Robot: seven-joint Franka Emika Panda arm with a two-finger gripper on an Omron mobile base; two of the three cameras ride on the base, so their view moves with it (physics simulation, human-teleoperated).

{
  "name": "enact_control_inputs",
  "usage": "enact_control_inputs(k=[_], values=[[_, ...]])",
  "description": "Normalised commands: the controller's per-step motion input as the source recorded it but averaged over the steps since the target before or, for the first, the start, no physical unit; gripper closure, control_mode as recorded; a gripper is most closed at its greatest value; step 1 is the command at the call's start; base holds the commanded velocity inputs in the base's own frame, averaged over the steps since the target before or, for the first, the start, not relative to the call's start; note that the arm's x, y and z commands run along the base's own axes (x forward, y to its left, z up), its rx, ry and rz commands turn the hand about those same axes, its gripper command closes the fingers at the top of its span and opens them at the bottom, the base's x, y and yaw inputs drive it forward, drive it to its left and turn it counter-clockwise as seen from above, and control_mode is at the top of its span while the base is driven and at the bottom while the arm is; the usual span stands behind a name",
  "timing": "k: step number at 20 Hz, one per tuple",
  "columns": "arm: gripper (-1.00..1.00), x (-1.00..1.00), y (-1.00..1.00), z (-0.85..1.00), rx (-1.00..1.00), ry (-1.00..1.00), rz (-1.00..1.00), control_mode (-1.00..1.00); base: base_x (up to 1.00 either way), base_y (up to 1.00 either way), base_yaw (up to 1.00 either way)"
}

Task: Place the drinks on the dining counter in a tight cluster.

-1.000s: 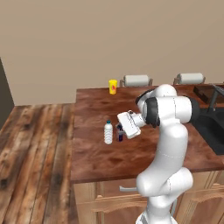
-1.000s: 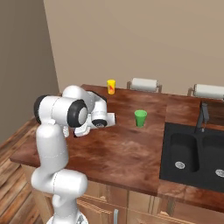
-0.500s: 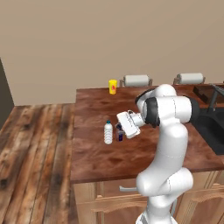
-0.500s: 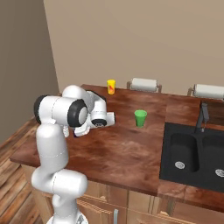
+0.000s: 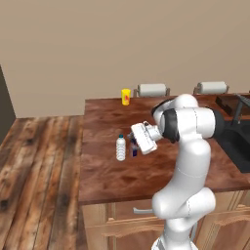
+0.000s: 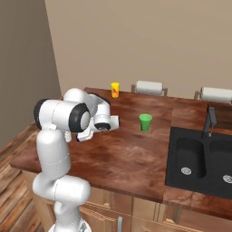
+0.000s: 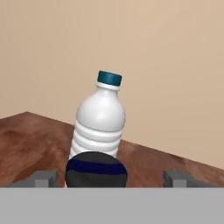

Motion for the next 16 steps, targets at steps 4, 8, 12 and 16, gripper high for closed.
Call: enact_control_inputs(k=[4,8,12,16], values=[[-1.0,-0.06,-0.06,0.0,0.0,-0.03,-0.02,-1.0,0.0,0.0,0.0],[-1.0,-0.01,-0.02,0.0,0.0,0.0,-0.04,-1.0,0.0,0.0,0.0],[-1.0,-0.02,-0.12,0.0,0.0,0.0,-0.05,-1.0,0.0,0.0,0.0],[-1.0,-0.08,-0.25,0.01,0.0,0.01,-0.12,-1.0,0.0,0.0,0.0]])
